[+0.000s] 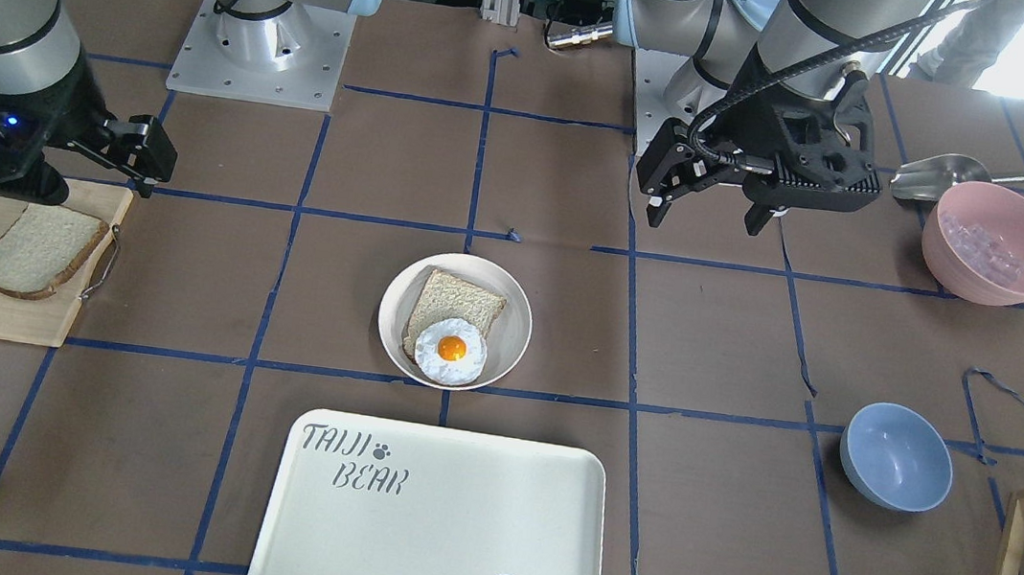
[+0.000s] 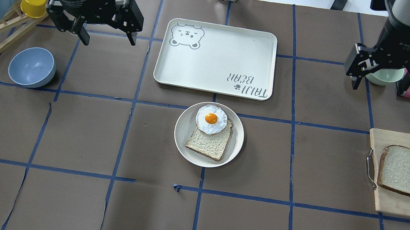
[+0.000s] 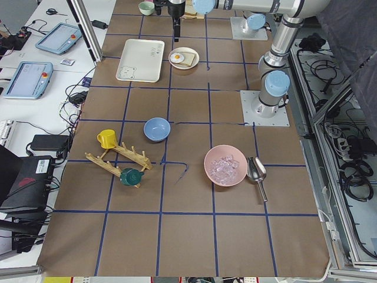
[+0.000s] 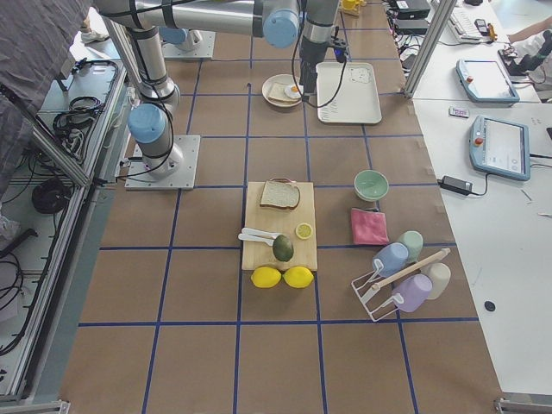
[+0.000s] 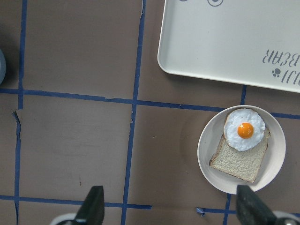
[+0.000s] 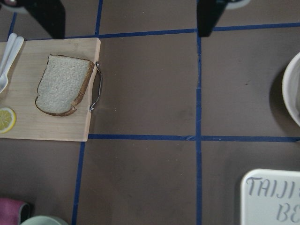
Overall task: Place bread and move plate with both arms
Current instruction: 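Move the right gripper down to the bread slice on the wooden board, then close the right gripper on the bread slice's edge, then lift the bread slice and carry it over the white plate, then lower the bread onto the egg toast and open the right gripper, then raise the right gripper away from the plate while the left arm reaches forward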
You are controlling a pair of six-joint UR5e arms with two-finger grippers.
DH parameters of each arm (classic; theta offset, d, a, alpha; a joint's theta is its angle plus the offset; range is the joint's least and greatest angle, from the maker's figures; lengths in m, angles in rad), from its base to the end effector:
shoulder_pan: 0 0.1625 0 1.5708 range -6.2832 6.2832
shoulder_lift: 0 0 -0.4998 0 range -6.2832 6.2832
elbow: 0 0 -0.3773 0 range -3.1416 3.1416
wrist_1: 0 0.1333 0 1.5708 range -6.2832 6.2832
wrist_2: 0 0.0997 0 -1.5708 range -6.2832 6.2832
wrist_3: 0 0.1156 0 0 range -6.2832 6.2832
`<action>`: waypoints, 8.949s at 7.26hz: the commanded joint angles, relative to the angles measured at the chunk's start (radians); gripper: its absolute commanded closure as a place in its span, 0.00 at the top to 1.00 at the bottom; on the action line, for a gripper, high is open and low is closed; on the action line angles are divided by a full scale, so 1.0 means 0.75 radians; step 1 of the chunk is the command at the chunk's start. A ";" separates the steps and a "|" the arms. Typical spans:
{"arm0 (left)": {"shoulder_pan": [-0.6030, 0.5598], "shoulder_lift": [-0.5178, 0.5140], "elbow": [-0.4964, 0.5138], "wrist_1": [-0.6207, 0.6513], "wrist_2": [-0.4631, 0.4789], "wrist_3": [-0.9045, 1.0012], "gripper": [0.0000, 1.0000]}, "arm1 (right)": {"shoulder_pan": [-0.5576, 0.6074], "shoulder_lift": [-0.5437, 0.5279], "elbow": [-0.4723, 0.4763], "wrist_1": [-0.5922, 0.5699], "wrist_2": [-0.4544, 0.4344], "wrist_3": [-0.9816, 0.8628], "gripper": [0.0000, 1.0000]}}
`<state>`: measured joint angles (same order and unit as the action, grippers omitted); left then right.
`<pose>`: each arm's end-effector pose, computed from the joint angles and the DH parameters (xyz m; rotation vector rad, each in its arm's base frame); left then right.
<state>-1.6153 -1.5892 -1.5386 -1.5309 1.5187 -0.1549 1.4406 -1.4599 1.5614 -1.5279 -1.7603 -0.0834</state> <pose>-0.1611 -0.4855 0.5575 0.1680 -3.0790 0.0744 0.0440 -0.5231 0.4943 -0.0489 -2.9587 -0.2428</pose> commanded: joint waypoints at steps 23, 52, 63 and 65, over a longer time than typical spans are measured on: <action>0.000 0.000 0.000 0.002 0.000 0.000 1.00 | -0.467 0.273 0.704 -1.184 -0.019 -0.099 0.59; 0.002 0.000 0.000 0.002 0.000 0.002 1.00 | 0.718 0.496 0.103 -0.618 0.206 1.428 0.80; -0.086 -0.122 -0.418 0.526 0.002 0.027 1.00 | 0.251 -0.059 -0.245 -0.048 0.222 0.124 1.00; -0.151 -0.194 -0.540 0.701 0.004 0.000 1.00 | 0.249 -0.074 -0.231 -0.039 0.288 0.099 1.00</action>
<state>-1.6975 -1.7007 -1.8833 -1.0921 1.5205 -0.1456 1.6289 -1.5032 1.3896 -1.5705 -1.5592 0.0088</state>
